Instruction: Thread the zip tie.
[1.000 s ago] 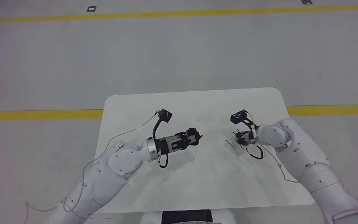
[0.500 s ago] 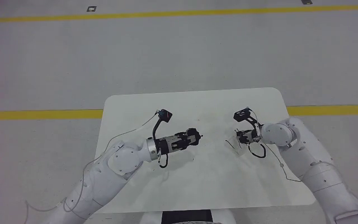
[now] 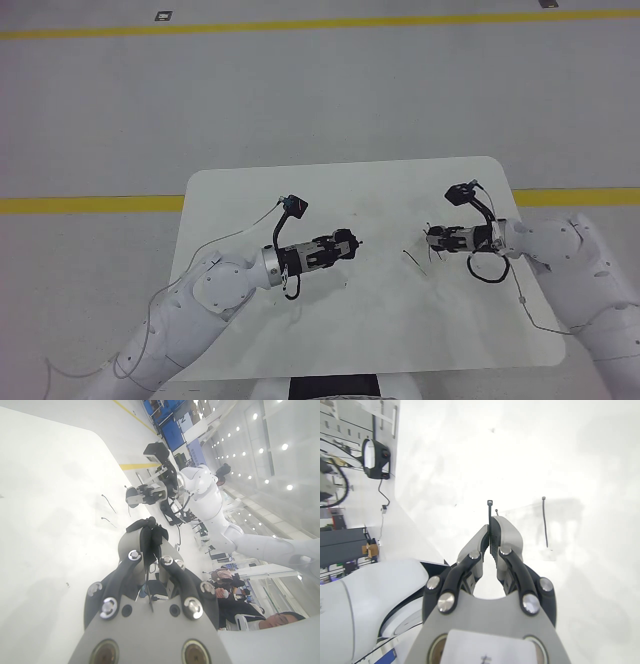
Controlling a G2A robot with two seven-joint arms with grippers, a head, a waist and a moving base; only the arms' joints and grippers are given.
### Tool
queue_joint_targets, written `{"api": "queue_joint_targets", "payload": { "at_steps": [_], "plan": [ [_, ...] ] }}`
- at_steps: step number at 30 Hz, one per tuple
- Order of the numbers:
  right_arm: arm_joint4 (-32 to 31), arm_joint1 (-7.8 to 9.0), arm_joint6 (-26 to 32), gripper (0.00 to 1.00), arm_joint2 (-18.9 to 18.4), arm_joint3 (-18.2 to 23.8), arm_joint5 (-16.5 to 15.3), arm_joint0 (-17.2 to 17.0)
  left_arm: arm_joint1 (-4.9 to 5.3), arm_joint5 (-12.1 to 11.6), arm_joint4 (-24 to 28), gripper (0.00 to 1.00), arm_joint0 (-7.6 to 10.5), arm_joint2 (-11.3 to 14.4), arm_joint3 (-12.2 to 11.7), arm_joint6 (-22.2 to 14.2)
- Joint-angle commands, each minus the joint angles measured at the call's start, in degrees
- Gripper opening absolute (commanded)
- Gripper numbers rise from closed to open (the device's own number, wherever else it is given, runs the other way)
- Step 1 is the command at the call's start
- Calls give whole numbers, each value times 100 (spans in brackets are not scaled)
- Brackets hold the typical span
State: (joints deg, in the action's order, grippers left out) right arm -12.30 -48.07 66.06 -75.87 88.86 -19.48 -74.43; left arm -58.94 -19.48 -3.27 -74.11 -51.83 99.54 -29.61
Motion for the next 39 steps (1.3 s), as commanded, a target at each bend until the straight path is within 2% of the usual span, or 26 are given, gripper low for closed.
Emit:
{"api": "queue_joint_targets", "payload": {
  "at_steps": [1, 13, 17, 21, 24, 28, 34, 39],
  "plan": [
    [222, 50, 2, 0, -22, 158, 0, -74, 0, 0, 0, 0, 0, 0, 0, 0],
    [248, 58, 7, 0, -25, 171, 0, -82, 0, 0, 0, 0, 0, 0, 0, 0],
    [220, 87, -391, 0, -155, 467, 0, -179, 0, 0, 0, 0, 0, 0, 0, 0],
    [403, 168, -448, 0, -337, 796, 0, -336, 0, 0, 0, 0, 0, 0, 0, 0],
    [898, 222, -221, 0, -390, 1058, 0, -364, 0, 0, 0, 0, 0, 0, 0, 0],
    [1494, 255, 321, 0, -472, 1175, 0, -268, 0, 0, 0, 0, 0, 0, 0, 0],
    [2114, 158, 1080, 0, -548, 1213, 0, -67, 0, 0, 0, 0, 0, 0, 0, 0],
    [2167, 147, 1128, 0, -552, 1191, 0, -56, 0, 0, 0, 0, 0, 0, 0, 0]
  ]
}}
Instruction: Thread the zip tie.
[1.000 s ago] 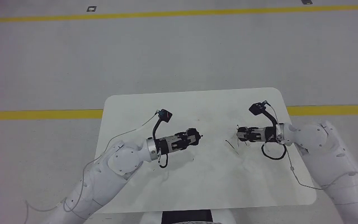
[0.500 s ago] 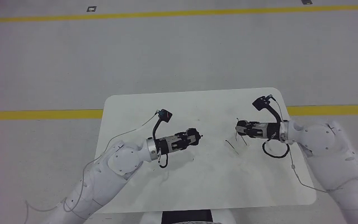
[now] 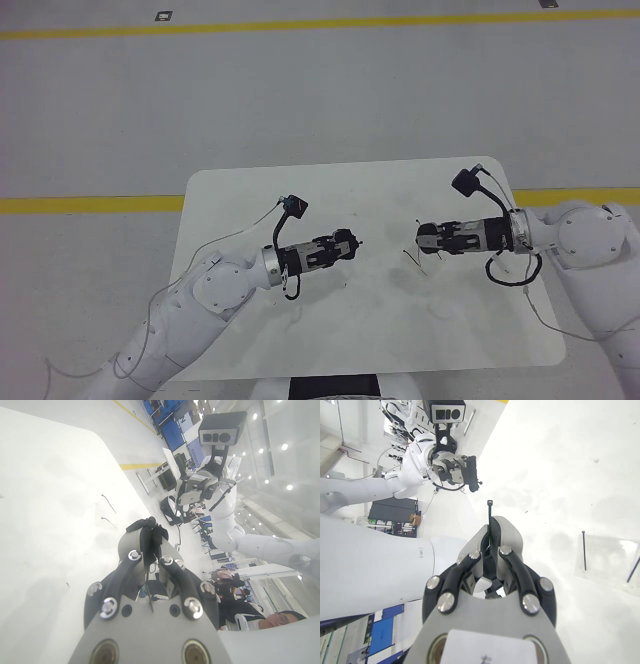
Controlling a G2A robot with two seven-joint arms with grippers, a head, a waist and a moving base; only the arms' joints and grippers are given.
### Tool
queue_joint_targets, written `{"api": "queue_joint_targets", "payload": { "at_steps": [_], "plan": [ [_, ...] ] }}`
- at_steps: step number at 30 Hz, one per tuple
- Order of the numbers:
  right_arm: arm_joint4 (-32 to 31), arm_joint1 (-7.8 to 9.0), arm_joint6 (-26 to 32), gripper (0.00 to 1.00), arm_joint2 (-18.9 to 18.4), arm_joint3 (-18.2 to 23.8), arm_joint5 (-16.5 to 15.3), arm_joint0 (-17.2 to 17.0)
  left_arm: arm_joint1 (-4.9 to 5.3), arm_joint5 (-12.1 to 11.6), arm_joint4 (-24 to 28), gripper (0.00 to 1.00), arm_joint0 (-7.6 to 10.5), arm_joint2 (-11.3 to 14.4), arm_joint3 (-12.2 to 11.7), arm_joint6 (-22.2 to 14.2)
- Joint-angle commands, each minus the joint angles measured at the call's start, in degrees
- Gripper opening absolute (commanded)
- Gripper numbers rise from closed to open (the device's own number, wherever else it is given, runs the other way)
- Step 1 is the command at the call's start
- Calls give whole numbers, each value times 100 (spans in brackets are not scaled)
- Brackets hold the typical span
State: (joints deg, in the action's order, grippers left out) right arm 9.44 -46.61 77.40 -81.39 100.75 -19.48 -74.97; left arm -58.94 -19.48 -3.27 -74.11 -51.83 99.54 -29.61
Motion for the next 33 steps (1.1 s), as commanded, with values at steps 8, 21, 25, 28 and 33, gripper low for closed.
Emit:
{"api": "queue_joint_targets", "payload": {
  "at_steps": [8, 21, 25, 28, 33],
  "plan": [
    [6, -4, -95, 0, 13, 10, 0, -22, 0, 0, 0, 0, 0, 0, 0, 0],
    [-222, -101, -864, 0, -194, 661, 0, -128, -28, 0, 2751, 0, -148, -102, -200, -1185],
    [-309, -161, -982, 0, -173, 906, 0, -147, -49, 2, 3498, 0, -140, -93, -369, -1688],
    [-463, -209, -1220, 0, -170, 1047, 0, -187, -57, 0, 3506, 0, -70, -134, -508, -1708],
    [-557, -260, -1455, 0, -185, 1163, 0, -238, -84, 0, 3461, 0, -33, -148, -498, -1625]
  ]
}}
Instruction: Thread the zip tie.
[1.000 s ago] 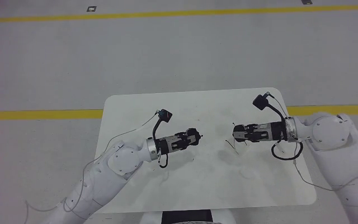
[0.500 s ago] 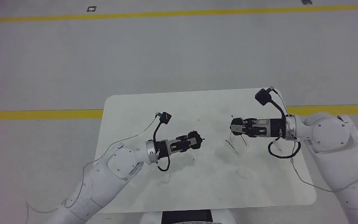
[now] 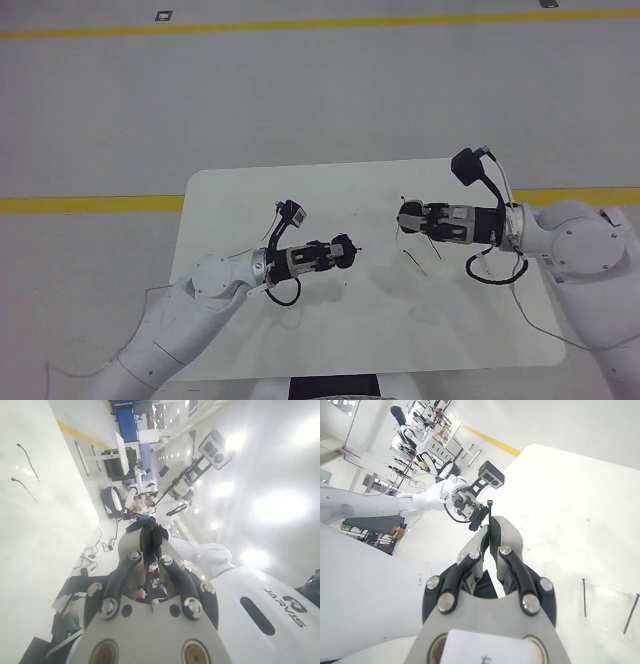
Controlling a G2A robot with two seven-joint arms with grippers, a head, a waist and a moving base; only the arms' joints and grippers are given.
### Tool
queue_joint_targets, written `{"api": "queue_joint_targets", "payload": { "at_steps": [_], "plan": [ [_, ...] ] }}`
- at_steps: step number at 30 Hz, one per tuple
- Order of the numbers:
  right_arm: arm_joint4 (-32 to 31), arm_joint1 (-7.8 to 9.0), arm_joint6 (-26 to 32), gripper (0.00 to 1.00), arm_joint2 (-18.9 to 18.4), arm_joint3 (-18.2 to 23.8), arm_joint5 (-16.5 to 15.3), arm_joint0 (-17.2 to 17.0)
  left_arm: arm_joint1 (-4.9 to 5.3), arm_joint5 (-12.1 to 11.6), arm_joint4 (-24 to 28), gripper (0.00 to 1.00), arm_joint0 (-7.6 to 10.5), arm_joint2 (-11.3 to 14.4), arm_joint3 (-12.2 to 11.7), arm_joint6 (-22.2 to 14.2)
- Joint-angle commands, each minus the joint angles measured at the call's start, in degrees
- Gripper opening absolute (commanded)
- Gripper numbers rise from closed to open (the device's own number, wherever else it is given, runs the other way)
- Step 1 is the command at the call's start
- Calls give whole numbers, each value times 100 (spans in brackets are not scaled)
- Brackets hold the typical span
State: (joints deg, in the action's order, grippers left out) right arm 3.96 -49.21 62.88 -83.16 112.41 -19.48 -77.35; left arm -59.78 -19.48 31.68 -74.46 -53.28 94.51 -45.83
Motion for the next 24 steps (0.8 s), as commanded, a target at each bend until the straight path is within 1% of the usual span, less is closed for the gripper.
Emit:
{"api": "queue_joint_targets", "payload": {
  "at_steps": [1, 8, 9, 10, 11, 12, 13, 14, 15, 19, 24],
  "plan": [
    [-9, -1, -3, 0, -7, -2, 0, 0, 0, 0, -34, 0, 2, -2, 4, -3],
    [-9, -1, -3, 0, -7, -2, 0, 0, 0, 0, -34, 0, 2, -2, 4, -3],
    [-31, -2, -40, 0, -8, 0, 0, -3, -14, 113, 178, 0, -47, 45, 8, 49],
    [-93, -10, -187, 0, 11, 13, 0, -33, -33, 270, 531, 0, -68, 85, 15, 24],
    [-87, -18, -309, 0, 41, 29, 0, -64, -43, 363, 748, 0, -42, 92, -4, -39],
    [12, -35, -464, 0, 84, 105, 0, -61, -65, 567, 1233, 0, -54, 138, -54, -193],
    [-3, -44, -553, 0, 99, 105, 0, -61, -76, 703, 1518, 0, -18, 141, -104, -333],
    [-33, -50, -615, 0, 115, 101, 0, -66, -84, 758, 1685, 0, 15, 134, -174, -423],
    [-68, -63, -720, 0, 147, 146, 0, -59, -95, 903, 1887, 0, 32, 152, -267, -516],
    [-422, -94, -1007, 0, 291, 274, 0, -58, -125, 1099, 2271, 0, 99, 160, -430, -718],
    [-759, -113, -1457, 0, 465, 385, 0, -86, -139, 1263, 2314, 0, 144, 168, -557, -775]
  ]
}}
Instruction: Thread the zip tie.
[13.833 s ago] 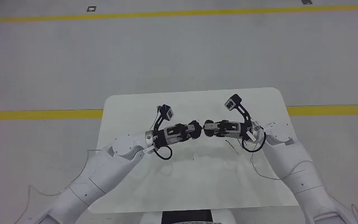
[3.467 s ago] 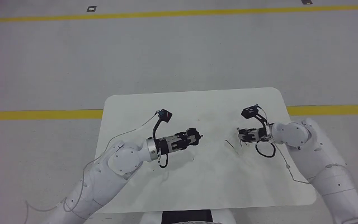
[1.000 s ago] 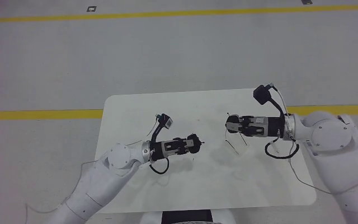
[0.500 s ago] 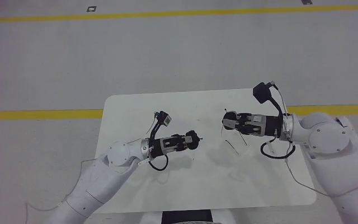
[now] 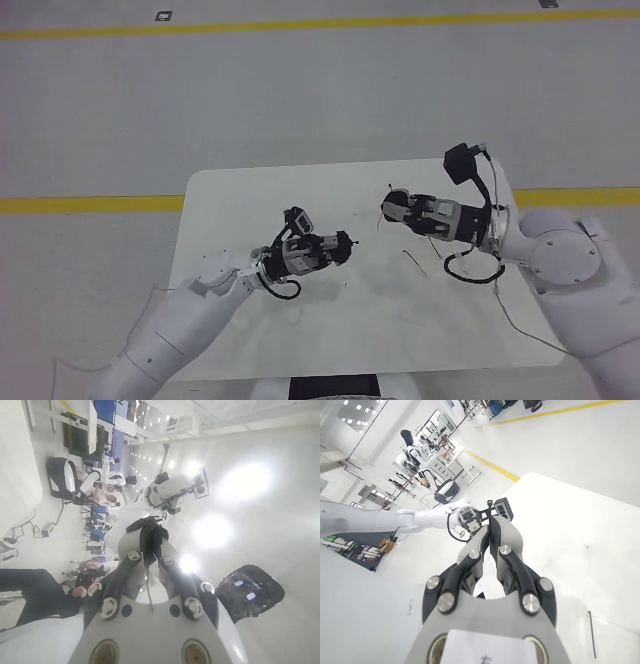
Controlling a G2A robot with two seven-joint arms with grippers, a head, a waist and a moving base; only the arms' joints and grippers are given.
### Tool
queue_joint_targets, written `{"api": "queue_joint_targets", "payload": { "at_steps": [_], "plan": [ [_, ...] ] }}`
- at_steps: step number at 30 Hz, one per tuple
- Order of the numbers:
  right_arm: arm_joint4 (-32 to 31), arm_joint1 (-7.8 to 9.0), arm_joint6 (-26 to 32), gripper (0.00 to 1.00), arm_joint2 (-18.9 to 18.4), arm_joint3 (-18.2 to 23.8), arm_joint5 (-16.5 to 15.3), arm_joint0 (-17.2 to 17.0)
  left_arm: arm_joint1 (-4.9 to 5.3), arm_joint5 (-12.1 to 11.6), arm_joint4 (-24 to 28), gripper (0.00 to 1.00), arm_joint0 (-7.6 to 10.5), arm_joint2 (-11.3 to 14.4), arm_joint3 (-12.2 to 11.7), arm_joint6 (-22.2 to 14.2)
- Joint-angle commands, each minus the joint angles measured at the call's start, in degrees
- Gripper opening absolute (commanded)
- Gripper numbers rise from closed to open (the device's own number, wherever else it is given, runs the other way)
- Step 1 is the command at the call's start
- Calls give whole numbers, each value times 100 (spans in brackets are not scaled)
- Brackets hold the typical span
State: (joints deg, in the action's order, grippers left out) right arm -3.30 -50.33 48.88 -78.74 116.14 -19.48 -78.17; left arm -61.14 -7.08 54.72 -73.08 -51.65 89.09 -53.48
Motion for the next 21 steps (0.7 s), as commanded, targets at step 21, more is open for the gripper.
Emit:
{"api": "queue_joint_targets", "payload": {
  "at_steps": [21],
  "plan": [
    [-640, 22, -554, 0, 371, 247, 0, -35, -77, 136, 370, 0, 25, 70, -91, -161]
  ]
}}
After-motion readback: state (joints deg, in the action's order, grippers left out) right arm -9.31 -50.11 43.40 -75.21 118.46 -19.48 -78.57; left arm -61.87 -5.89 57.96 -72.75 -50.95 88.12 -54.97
